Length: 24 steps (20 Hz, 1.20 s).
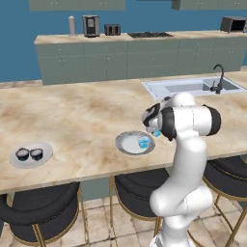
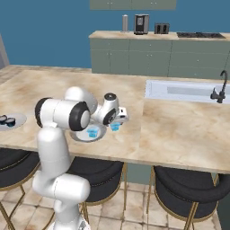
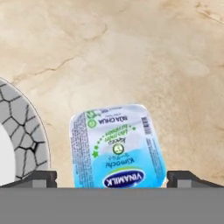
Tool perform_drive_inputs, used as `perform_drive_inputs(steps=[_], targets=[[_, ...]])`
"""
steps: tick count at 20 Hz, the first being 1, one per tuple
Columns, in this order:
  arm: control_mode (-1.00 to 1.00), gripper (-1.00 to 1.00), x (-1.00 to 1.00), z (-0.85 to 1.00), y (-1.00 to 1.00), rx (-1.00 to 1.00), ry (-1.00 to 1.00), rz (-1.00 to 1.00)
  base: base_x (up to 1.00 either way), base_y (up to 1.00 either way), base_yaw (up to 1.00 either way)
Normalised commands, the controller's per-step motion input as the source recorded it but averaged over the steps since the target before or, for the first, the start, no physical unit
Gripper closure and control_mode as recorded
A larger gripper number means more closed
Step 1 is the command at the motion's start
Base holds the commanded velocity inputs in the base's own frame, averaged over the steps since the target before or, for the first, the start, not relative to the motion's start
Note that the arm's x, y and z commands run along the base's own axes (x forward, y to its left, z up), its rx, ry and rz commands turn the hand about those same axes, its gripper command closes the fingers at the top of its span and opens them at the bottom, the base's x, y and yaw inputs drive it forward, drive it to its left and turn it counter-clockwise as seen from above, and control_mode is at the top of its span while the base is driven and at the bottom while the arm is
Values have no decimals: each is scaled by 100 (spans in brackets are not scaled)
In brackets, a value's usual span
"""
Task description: Place two yogurt containers on each plate.
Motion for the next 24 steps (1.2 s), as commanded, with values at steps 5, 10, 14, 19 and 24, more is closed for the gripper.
perform_drive_inputs(steps=[5, 10, 14, 19, 24], targets=[[-100, -100, 17, -13, -2, -4, 0, 0, 0, 0, 0], [-100, -100, 27, -17, 0, -1, 1, 0, 0, 0, 0], [-100, 100, 7, -21, 0, -1, 9, 0, 0, 0, 0], [-100, 100, -11, 14, 0, 1, 0, 0, 0, 0, 0], [-100, 100, -80, 99, 42, 2, 0, 0, 0, 0, 0]])
